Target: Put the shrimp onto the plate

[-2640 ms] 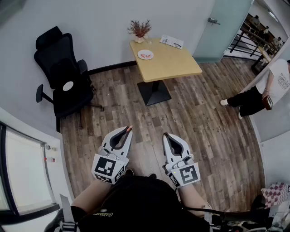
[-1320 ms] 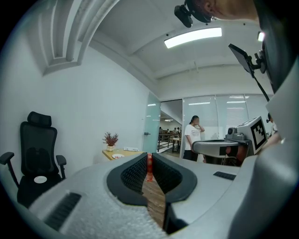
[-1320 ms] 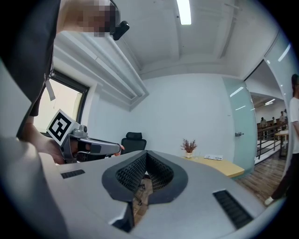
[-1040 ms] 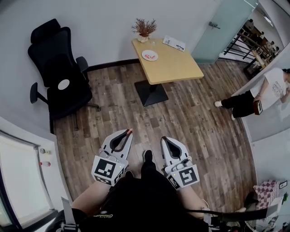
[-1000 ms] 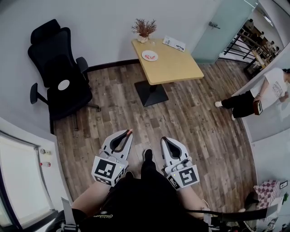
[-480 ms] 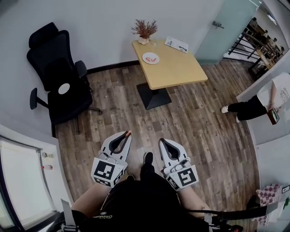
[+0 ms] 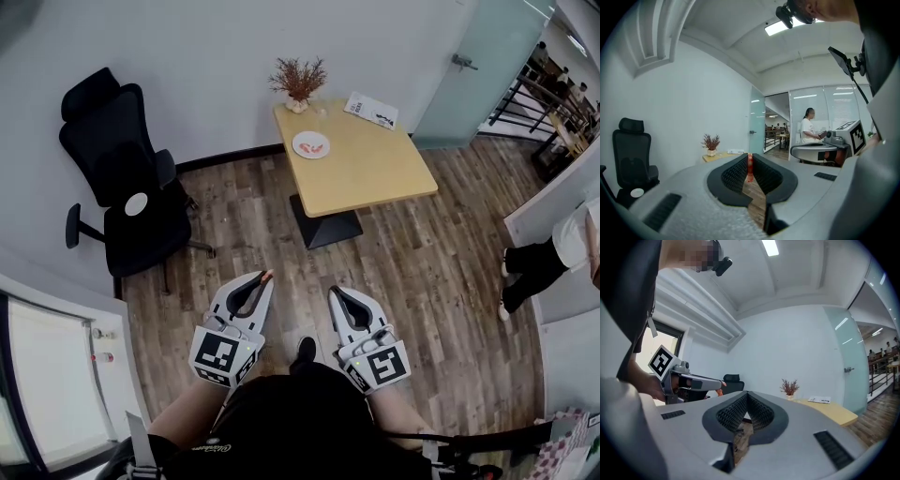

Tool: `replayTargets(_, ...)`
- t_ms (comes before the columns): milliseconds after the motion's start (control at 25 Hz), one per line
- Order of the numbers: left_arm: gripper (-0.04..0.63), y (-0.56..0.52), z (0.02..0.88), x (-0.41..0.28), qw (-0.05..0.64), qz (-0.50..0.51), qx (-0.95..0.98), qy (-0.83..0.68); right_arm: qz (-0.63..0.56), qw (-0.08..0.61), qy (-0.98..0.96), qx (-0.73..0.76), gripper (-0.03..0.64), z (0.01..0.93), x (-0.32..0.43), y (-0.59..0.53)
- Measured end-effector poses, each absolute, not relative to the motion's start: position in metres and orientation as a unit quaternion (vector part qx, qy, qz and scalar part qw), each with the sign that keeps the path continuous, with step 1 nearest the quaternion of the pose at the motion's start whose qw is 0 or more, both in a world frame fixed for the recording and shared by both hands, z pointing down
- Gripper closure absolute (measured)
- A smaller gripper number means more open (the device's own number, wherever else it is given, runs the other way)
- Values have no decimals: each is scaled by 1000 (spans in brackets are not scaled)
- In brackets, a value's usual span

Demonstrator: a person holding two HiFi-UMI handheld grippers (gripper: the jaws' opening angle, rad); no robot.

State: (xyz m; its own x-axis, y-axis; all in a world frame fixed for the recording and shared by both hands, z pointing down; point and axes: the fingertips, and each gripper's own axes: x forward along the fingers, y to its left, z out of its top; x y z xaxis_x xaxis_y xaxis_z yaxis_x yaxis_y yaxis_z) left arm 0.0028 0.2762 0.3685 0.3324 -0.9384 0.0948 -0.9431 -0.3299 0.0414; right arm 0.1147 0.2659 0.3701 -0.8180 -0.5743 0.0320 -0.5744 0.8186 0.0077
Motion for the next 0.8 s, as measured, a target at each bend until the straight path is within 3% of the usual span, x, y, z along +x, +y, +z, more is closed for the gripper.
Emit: replayTargets(800,565,147,356,41,37,31,784,-619,6,0,-964,266,614,368,159,126)
